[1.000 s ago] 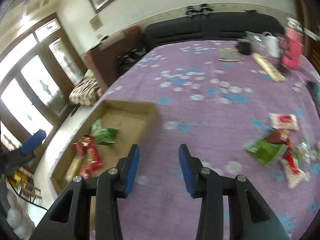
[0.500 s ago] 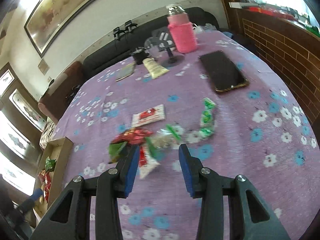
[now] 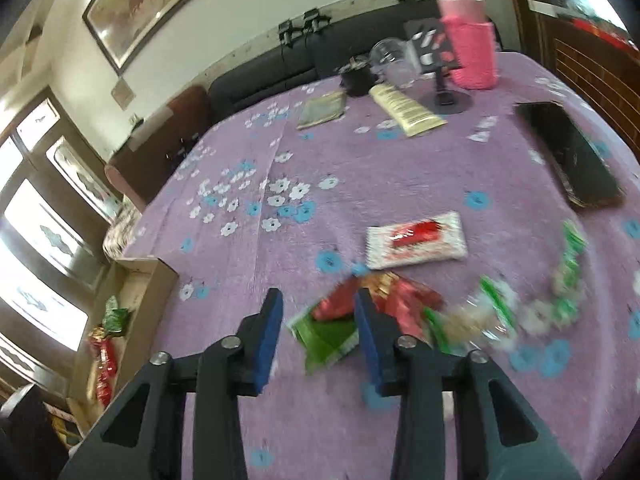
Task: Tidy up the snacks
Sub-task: 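Return both tools to the table and approach the remaining snacks, then grasp a green snack bag with the left tool while the right tool grasps a red-and-white packet, then carry both packets over the box and lower them inside, then grasp a red foil candy with the left tool while the right tool grasps a clear green-zipper bag, then carry both items over the box and open both tools to drop them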
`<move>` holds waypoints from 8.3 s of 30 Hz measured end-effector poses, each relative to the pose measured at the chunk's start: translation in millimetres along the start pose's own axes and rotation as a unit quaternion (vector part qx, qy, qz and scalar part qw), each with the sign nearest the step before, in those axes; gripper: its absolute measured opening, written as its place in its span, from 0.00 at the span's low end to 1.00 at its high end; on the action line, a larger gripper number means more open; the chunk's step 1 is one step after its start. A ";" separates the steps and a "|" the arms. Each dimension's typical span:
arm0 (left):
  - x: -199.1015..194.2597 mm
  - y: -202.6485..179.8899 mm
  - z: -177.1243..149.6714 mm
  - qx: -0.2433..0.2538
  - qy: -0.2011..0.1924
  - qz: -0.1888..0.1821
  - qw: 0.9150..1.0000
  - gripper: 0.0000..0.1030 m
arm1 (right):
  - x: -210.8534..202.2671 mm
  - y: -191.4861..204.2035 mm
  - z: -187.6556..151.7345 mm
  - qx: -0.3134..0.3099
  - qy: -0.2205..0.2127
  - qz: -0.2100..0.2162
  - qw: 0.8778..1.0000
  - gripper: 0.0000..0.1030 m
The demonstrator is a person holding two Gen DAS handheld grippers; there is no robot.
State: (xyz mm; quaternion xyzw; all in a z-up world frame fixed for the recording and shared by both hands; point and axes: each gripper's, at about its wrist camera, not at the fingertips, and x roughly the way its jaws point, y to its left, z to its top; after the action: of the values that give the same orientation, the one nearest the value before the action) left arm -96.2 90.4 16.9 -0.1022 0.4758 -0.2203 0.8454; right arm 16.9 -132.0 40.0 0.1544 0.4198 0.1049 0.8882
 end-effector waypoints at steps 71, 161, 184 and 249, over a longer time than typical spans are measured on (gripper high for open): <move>-47.1 10.5 40.2 0.068 -0.075 0.060 0.993 0.39 | -31.6 -25.6 -37.8 -0.046 -0.051 -0.015 0.998 0.22; -34.6 0.2 20.6 0.077 -0.032 0.025 0.996 0.69 | -2.2 -52.3 -5.8 -0.061 -0.011 -0.124 0.990 0.44; 90.9 -55.2 74.6 0.179 0.016 0.083 0.980 0.42 | -21.7 -70.0 -9.9 -0.010 -0.055 -0.062 0.997 0.27; -117.5 197.6 44.3 -0.182 -0.169 0.022 0.969 0.63 | 81.1 265.8 -48.6 -0.226 0.065 0.052 0.971 0.29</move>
State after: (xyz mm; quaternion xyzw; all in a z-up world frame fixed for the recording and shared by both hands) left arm -57.1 318.2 53.9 -0.2791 0.3606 -0.0907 0.8853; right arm 14.8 149.9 49.2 -0.0363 0.4332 0.2528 0.8644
